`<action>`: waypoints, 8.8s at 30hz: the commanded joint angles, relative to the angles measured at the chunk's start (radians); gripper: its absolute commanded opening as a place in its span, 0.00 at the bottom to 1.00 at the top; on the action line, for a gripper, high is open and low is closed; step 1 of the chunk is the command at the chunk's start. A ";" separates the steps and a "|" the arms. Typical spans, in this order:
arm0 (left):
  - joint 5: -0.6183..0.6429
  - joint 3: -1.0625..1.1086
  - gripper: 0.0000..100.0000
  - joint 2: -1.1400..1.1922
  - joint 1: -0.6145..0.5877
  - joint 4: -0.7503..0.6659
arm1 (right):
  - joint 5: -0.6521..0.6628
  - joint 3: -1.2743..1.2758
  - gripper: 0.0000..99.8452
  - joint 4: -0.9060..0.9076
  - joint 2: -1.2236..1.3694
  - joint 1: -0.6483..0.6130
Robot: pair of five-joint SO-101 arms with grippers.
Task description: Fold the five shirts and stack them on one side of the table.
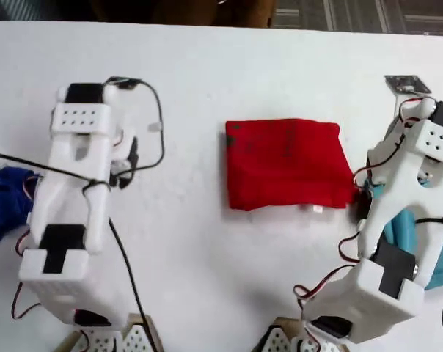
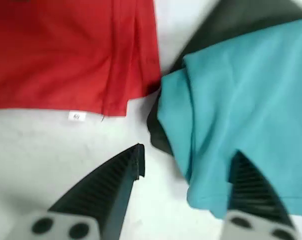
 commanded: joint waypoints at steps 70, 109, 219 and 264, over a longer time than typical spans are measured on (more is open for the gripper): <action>-0.009 0.094 0.06 -0.052 -0.029 -0.077 | -0.577 -1.028 0.33 0.068 1.013 -0.372; -0.003 0.094 0.06 -0.055 -0.029 -0.075 | -0.442 -0.836 0.02 0.071 0.605 -0.140; -0.486 0.096 0.06 -0.259 -0.976 0.011 | -0.049 0.087 0.23 0.064 -0.947 0.211; -0.428 -0.576 0.16 0.433 -1.212 -0.308 | -0.322 0.264 0.23 0.070 -1.093 0.127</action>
